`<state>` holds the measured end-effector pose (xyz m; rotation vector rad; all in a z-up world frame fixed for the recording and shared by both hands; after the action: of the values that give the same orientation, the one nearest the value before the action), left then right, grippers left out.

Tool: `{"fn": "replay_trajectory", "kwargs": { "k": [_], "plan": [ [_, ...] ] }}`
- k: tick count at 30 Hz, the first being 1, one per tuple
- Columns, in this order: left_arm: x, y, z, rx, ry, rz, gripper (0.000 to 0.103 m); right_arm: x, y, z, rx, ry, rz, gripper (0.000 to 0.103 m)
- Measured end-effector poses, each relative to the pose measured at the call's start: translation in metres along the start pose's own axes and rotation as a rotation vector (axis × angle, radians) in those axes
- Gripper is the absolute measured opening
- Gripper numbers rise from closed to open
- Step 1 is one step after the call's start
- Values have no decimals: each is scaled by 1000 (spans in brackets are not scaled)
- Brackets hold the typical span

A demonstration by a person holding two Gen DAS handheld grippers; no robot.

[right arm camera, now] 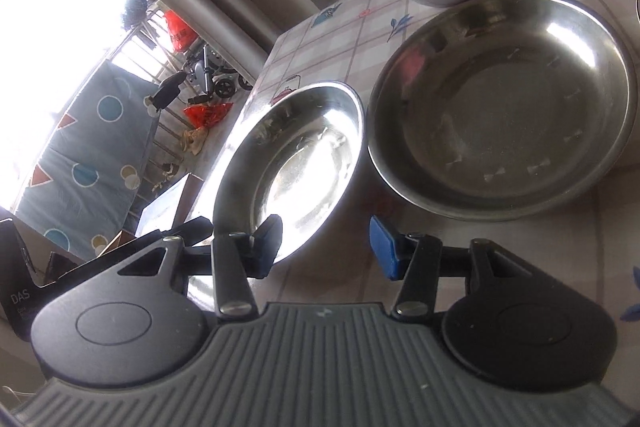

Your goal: Organize plates and bowls

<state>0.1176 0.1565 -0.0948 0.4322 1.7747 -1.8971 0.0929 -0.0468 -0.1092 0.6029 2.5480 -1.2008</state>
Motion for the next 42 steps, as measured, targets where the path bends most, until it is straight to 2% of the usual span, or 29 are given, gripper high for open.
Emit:
{"fn": "replay_trajectory", "kwargs": {
  "k": [4,6,7,8,13,21,32,35,37,38,42],
  "plan": [
    [2,16,0,11,-2,-50,54,-8,16,2,20,27,2,49],
    [4,22,-1,11,-5,-73,47,-11,20,1,26,19,9,46],
    [5,24,-1,14,-5,-80,40,-12,22,-1,29,11,11,44],
    [6,25,-1,16,-3,-86,33,-17,24,-1,34,1,11,36],
    [9,20,4,37,1,-84,19,-20,31,-3,50,-21,3,16],
    [20,8,0,72,-4,-109,18,-16,29,4,29,-17,-22,13],
    [60,-21,-14,140,58,-151,19,32,4,-6,-1,-90,-108,15],
    [64,-27,-16,159,65,-101,22,41,-2,-7,-6,-107,-122,17],
    [62,-32,-18,159,65,-22,27,43,-3,-9,-1,-125,-121,18],
    [61,-34,-20,150,63,9,33,44,-4,-10,5,-134,-116,19],
    [61,-40,-26,104,32,127,36,43,-6,-11,26,-157,-96,19]
  ]
}}
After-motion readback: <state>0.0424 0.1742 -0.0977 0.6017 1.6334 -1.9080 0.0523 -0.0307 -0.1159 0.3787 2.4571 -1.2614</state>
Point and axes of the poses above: each gripper's, at about its wrist camera, not at the fingertips, and y roughly the way its jaws point, z to its right, x to its underside, the point moved 9 cm from there along y, roughly the way its jaws point, and after that the axes turned 10 degrees about -z, right-handed, at the moved point
